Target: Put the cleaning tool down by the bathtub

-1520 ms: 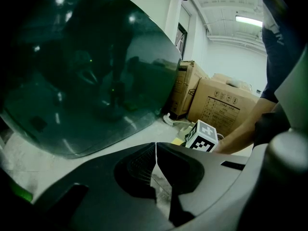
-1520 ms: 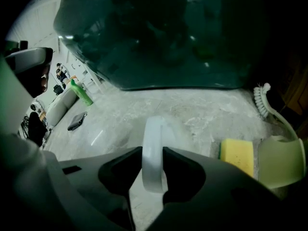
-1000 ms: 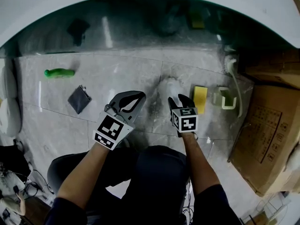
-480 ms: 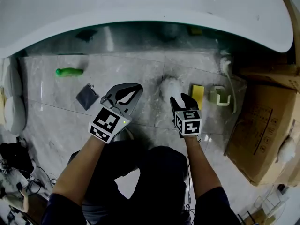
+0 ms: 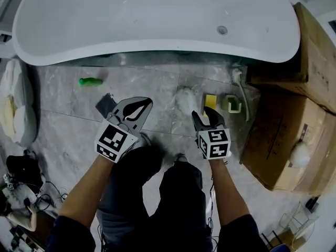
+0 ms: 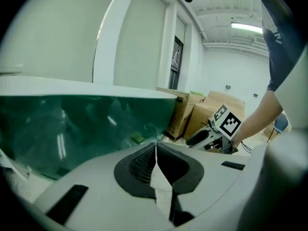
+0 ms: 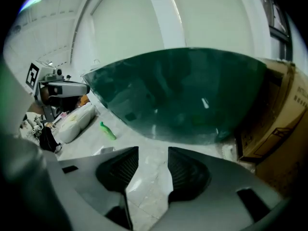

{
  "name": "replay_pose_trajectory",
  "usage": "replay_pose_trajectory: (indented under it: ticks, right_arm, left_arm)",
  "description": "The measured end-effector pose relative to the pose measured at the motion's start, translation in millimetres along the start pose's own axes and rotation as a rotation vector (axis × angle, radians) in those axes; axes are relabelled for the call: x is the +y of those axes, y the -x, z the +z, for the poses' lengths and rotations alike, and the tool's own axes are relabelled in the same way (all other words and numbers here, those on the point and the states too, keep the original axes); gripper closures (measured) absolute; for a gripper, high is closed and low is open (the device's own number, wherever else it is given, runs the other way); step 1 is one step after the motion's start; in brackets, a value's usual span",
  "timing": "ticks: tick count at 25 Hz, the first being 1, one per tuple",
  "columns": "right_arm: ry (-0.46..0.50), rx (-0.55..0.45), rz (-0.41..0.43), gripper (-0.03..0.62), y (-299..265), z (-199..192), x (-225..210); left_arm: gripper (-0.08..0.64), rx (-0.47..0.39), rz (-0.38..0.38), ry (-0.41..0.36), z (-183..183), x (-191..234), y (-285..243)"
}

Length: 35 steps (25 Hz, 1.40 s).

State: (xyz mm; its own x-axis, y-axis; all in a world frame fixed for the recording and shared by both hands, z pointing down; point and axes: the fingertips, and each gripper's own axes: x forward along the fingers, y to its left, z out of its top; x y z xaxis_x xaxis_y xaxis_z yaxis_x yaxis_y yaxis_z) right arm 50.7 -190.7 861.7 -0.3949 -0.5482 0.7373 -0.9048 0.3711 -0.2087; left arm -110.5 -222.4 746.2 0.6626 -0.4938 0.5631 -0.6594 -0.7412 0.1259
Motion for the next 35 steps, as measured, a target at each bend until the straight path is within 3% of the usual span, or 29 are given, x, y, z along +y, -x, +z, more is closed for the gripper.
replay_pose_trajectory:
  ticks: [11, 22, 35]
  right_arm:
    - [0.037, -0.092, 0.014, 0.403, 135.2, 113.4, 40.6]
    - [0.081, -0.259, 0.024, 0.403, 279.2, 237.2, 67.5]
    - [0.106, -0.414, 0.028, 0.403, 423.8, 330.6, 95.5]
  left_arm:
    - [0.528, -0.058, 0.036, -0.022, 124.7, -27.8, 95.2]
    - [0.528, -0.145, 0.057, -0.034, 251.3, -78.1, 170.3]
    - [0.528, -0.250, 0.072, -0.070, 364.0, -128.0, 252.1]
